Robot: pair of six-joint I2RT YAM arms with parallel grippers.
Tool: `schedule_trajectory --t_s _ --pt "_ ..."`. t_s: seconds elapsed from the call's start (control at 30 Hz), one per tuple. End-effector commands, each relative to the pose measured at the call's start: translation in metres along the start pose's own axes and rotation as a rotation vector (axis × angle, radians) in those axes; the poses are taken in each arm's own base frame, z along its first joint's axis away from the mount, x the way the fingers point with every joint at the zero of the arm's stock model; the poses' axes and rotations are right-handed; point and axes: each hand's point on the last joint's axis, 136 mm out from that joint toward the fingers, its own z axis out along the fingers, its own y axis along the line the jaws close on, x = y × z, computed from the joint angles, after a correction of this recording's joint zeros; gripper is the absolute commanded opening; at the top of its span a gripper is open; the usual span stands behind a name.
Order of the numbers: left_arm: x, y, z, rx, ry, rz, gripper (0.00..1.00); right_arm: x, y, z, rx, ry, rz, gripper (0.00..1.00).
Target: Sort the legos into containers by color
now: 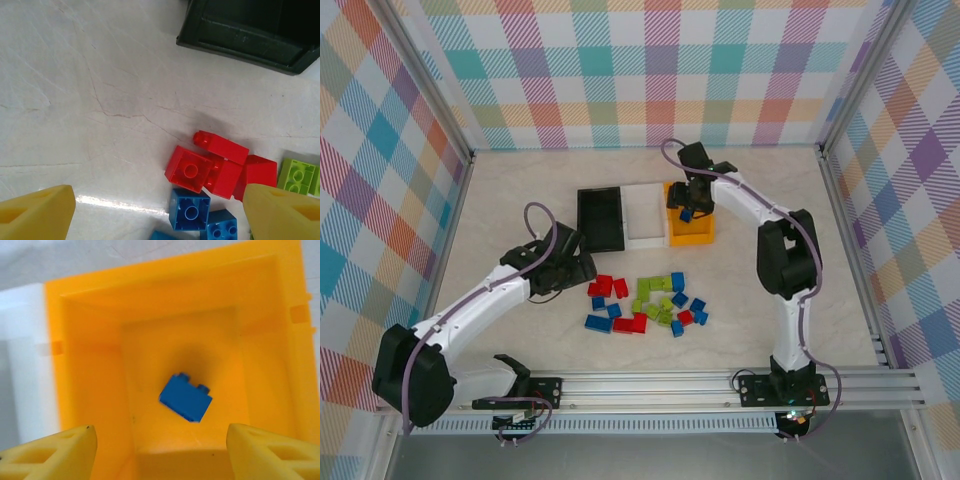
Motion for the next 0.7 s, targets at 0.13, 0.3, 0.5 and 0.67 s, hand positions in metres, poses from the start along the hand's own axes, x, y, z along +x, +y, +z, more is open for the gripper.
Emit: schedule_trajectory --t_s 0.13,0.3,0.5,0.67 --pt "0.064 -0.011 0.012 -0.004 0.149 0.114 0.91 0.017 0.002 -0.056 -0.097 -0.066 0.007 0.69" --pt "0.066 -0.046 0.012 0.021 0.108 0.207 0.83 0.046 -0.009 -0.057 -0.105 -0.043 0.030 0.68" --pt "0.052 -0.084 0.022 0.021 0.082 0.273 0.71 0.064 -0.020 -0.063 -0.096 -0.040 0.038 0.67" --pt "0.055 -0.107 0.037 0.060 0.121 0.266 0.69 0.071 -0.032 -0.066 -0.064 -0.047 0.032 0.67"
